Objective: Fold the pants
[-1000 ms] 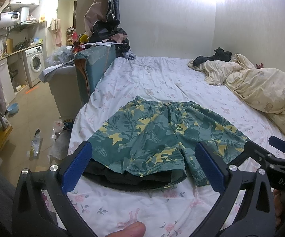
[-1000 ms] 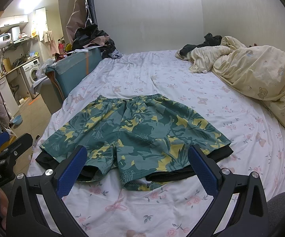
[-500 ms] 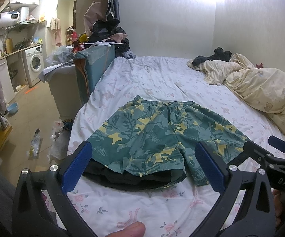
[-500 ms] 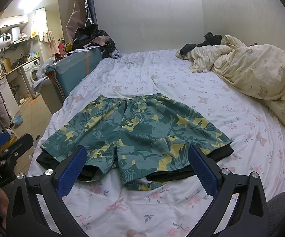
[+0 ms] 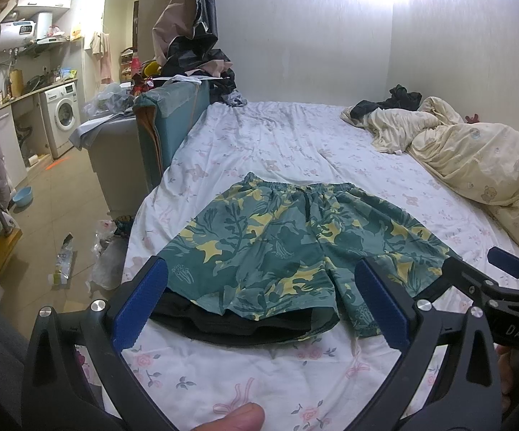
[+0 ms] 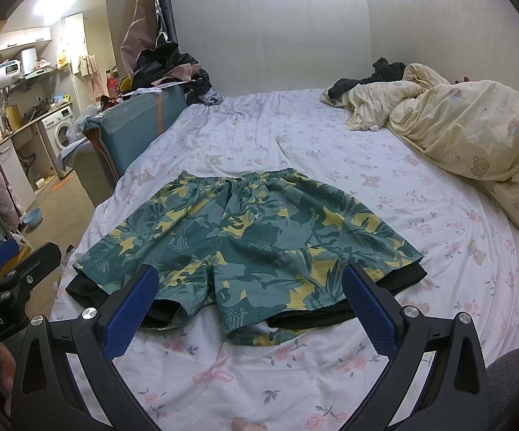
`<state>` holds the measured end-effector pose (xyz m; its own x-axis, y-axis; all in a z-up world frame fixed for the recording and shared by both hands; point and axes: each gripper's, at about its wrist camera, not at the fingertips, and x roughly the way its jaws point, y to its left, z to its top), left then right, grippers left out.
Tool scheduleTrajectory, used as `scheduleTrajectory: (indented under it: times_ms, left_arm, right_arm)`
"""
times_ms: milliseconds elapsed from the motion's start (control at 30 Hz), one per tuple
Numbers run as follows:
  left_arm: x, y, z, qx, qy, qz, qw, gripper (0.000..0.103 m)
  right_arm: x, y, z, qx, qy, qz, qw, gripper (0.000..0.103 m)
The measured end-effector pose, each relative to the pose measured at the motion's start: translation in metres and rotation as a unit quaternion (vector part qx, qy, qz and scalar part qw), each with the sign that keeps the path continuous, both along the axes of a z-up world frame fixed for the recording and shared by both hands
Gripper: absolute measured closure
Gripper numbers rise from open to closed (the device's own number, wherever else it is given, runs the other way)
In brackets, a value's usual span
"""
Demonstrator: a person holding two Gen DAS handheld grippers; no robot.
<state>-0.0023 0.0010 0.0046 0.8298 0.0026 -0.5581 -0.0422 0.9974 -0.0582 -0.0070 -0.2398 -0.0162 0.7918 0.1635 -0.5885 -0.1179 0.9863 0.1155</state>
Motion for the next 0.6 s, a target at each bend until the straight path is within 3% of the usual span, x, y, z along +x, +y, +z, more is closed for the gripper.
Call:
scheduleTrajectory:
  times_ms: [600]
  left_arm:
    - [0.0000, -0.0005, -0.0023, 0.001, 0.000, 0.000, 1.0000, 0.001]
  right_arm:
    - [0.0005, 0.0002, -0.0007, 0.001, 0.001, 0.000, 1.000, 0.000]
